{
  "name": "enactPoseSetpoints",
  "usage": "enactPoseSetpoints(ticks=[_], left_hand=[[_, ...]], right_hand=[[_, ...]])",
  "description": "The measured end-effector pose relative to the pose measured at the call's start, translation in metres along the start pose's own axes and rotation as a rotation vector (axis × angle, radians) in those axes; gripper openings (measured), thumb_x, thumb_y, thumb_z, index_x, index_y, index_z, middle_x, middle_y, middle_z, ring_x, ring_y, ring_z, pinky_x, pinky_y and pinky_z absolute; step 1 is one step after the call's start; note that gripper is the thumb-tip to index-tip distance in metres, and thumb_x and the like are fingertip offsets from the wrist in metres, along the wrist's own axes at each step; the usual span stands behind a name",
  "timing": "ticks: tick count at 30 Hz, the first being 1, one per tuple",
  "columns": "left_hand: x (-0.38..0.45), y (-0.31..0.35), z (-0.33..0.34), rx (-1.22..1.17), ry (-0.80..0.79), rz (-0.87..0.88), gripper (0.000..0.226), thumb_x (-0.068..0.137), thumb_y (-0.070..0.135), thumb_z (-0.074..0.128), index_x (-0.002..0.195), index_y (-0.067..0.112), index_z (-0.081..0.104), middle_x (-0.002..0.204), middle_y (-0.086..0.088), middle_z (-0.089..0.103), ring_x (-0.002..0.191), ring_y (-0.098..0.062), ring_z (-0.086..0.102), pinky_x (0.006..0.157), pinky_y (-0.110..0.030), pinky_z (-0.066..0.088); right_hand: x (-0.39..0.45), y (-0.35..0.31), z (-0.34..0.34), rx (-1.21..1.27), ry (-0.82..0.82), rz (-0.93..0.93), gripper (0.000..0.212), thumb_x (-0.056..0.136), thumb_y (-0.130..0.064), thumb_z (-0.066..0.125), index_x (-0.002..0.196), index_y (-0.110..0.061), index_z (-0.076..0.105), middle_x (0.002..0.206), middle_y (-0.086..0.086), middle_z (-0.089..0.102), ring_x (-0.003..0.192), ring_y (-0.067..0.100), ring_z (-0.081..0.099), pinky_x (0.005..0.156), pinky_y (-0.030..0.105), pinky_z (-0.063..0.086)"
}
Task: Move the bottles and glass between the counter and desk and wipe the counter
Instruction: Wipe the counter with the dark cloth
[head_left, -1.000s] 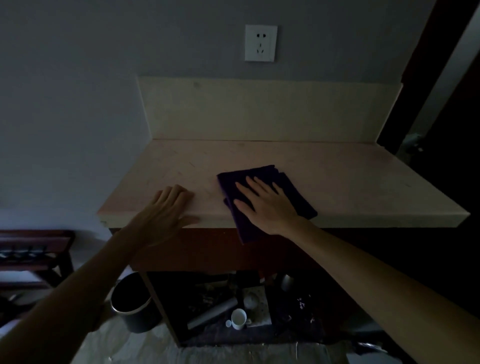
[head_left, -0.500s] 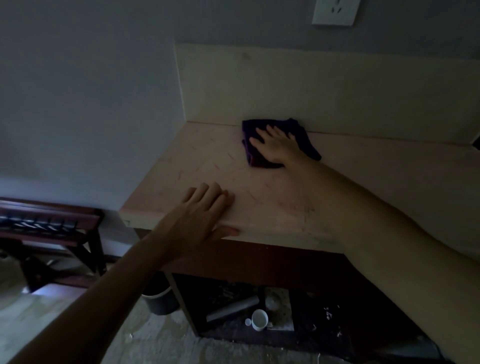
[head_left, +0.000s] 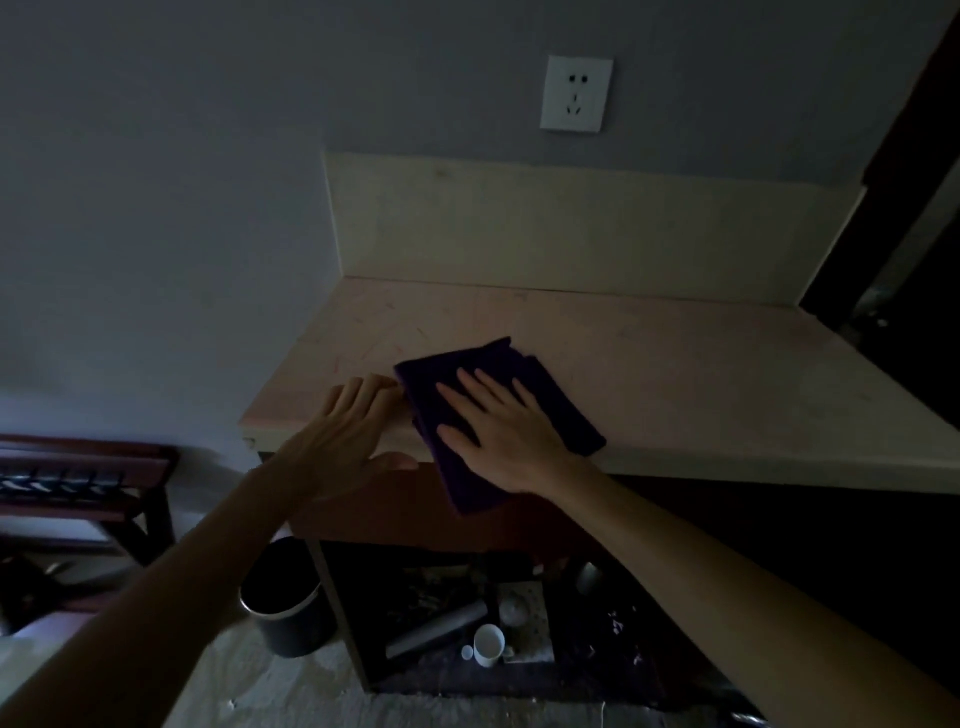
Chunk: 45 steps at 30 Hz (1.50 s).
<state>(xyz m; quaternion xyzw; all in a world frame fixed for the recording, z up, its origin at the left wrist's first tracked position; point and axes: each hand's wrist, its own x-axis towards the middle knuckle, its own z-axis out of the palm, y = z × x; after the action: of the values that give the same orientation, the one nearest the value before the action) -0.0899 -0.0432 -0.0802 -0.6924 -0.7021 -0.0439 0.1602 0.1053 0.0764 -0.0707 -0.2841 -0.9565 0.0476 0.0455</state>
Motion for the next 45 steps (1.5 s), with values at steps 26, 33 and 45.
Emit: enactPoseSetpoints(ticks=[26,33,45], left_hand=[[-0.022,-0.064,0.007,0.046,-0.046,-0.091,0.084,0.091,0.072,0.012,0.134,0.011,0.051,0.122,-0.007,0.055,0.105,-0.027,0.054,0.090,-0.040,0.046],[-0.024,-0.061,0.008,-0.001,0.025,-0.110,0.082,0.089,0.074,0.019,0.121,0.008,0.057,0.113,-0.008,0.058,0.096,-0.029,0.057,0.083,-0.037,0.042],[-0.054,-0.114,0.014,-0.088,0.103,-0.006,0.053,0.095,0.053,0.026,0.113,0.010,0.052,0.106,-0.007,0.053,0.087,-0.023,0.054,0.072,-0.034,0.051]], right_hand=[[0.256,0.013,0.002,-0.002,-0.083,0.094,0.065,0.095,-0.062,0.010,0.154,-0.036,0.008,0.165,-0.004,0.001,0.151,0.017,0.001,0.121,0.046,0.002],[0.136,-0.040,0.006,0.015,-0.042,0.035,0.062,0.096,-0.061,0.010,0.154,-0.038,0.007,0.165,-0.006,-0.001,0.151,0.014,-0.002,0.122,0.045,0.000],[0.078,-0.096,0.014,-0.008,-0.011,0.081,0.060,0.097,-0.061,0.008,0.153,-0.040,0.007,0.164,-0.012,-0.001,0.150,0.008,-0.003,0.122,0.041,0.000]])
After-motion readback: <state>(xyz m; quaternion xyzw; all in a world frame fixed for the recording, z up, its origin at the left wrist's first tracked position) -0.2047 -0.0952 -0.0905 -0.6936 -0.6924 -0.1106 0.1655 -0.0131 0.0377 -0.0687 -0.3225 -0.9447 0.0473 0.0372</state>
